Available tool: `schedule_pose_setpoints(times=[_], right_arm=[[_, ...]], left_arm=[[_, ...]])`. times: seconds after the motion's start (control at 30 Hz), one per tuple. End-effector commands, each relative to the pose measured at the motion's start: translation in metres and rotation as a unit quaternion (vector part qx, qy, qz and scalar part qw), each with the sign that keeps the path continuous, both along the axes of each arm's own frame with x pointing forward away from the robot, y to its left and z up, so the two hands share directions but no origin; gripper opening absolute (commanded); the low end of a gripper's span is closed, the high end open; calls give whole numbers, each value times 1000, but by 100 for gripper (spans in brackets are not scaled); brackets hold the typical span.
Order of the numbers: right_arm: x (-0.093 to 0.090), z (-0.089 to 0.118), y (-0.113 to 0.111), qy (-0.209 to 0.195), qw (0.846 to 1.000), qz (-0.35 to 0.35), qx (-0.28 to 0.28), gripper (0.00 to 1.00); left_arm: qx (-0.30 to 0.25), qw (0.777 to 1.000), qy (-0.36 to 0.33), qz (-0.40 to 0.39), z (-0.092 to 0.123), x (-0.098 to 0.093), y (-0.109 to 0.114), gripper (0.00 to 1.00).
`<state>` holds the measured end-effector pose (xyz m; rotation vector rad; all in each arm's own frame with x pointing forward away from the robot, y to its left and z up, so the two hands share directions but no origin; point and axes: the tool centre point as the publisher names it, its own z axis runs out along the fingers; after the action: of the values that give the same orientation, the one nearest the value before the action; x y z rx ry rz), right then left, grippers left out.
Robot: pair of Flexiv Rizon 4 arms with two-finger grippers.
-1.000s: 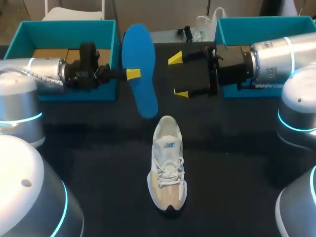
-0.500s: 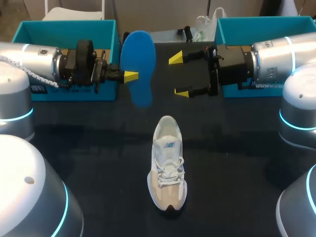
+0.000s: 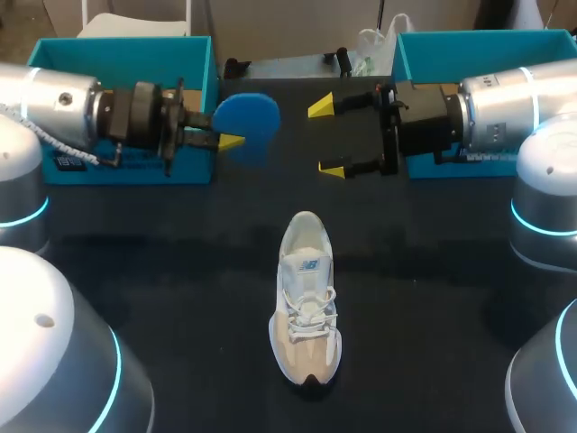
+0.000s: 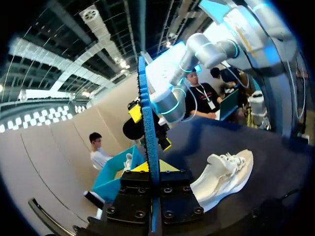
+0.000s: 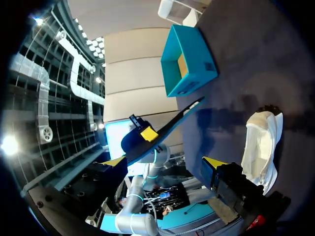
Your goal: Take the shoe out of the shoebox, open the shoe tongue, remove and reinsert the insole, then place the shoe into the shoebox
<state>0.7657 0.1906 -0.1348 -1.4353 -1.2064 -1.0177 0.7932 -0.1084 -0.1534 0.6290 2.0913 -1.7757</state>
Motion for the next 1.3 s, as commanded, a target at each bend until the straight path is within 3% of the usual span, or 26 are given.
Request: schedule_pose_setpoints(times=[0.03,0.1,0.43,0.47,0.67,1.03,1.2,1.3], right_arm=[[0,0,2,0,1000,-1,-1,100],[0,0,2,0,1000,-1,-1,100],[0,0,2,0,1000,-1,-1,100],[0,0,2,0,1000,-1,-1,100],[0,0,2,0,1000,-1,-1,100],[0,0,2,0,1000,-1,-1,100],[0,0,2,0,1000,-1,-1,100],[0,0,2,0,1000,-1,-1,100]], left_arm=[[-40,971,-235,-12,-3,-5,9,0],[-41,964,-260,-21,-1,-6,9,0],[-41,964,-260,-21,-1,-6,9,0],[-24,957,-287,-19,-3,-4,6,0],[-60,910,-409,-30,-7,-3,-1,0],[-60,912,-405,-26,-4,0,1,0],[-41,916,-399,-27,-10,2,-11,0],[-29,902,-430,-24,-10,0,-13,0]])
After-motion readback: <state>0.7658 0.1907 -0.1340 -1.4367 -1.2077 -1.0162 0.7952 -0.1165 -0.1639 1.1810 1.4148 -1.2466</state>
